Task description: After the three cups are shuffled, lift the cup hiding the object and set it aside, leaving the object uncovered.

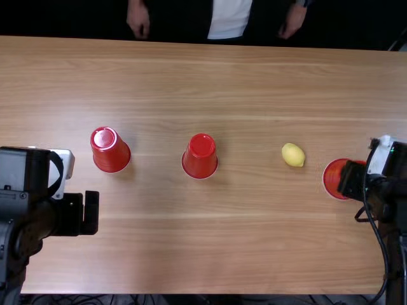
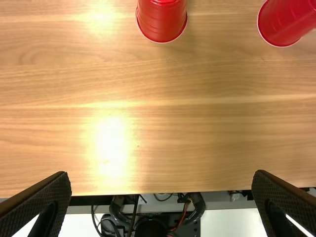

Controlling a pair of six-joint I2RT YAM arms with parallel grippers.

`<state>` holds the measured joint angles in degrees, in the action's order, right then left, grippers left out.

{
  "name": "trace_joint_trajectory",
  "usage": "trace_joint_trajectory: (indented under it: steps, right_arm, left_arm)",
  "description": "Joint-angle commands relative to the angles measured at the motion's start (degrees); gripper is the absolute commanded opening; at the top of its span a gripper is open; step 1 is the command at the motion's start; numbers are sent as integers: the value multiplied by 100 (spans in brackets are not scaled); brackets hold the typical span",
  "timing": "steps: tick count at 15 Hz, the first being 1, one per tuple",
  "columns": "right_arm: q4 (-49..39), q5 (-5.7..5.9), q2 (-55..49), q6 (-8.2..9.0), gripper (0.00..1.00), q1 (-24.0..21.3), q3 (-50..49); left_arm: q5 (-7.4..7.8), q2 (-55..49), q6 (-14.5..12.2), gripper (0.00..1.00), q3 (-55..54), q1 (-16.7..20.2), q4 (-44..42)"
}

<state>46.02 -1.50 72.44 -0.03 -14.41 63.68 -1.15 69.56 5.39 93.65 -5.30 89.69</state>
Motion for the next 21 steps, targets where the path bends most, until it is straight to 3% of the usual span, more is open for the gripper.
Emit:
trace_joint_trajectory:
  steps: [1,6,7,8,9,10,12,21]
  right_arm:
    - [-40,23,-55,-39,13,-44,-304]
    - [-504,-19,182,-28,19,-44,-717]
    - [-662,-19,297,-18,26,-44,-743]
    - [-788,-19,349,-28,43,-44,-761]
    - [-862,-19,376,-28,68,-35,-769]
    - [-883,-8,376,-28,82,-35,-761]
    - [-883,-8,367,-39,100,-35,-761]
    - [-757,-30,182,-28,100,26,-620]
  left_arm:
    - [-12,-74,62,100,-57,-68,6]
    - [-1,-83,62,100,-48,-76,6]
    - [-1,-101,62,100,-48,-76,6]
    - [-1,-101,62,100,-48,-68,6]
    - [-1,-109,62,100,-48,-68,17]
    - [-1,-144,62,100,-48,-76,6]
    - [-1,-144,62,100,-39,-76,6]
    - [-12,-188,62,100,-39,-68,31]
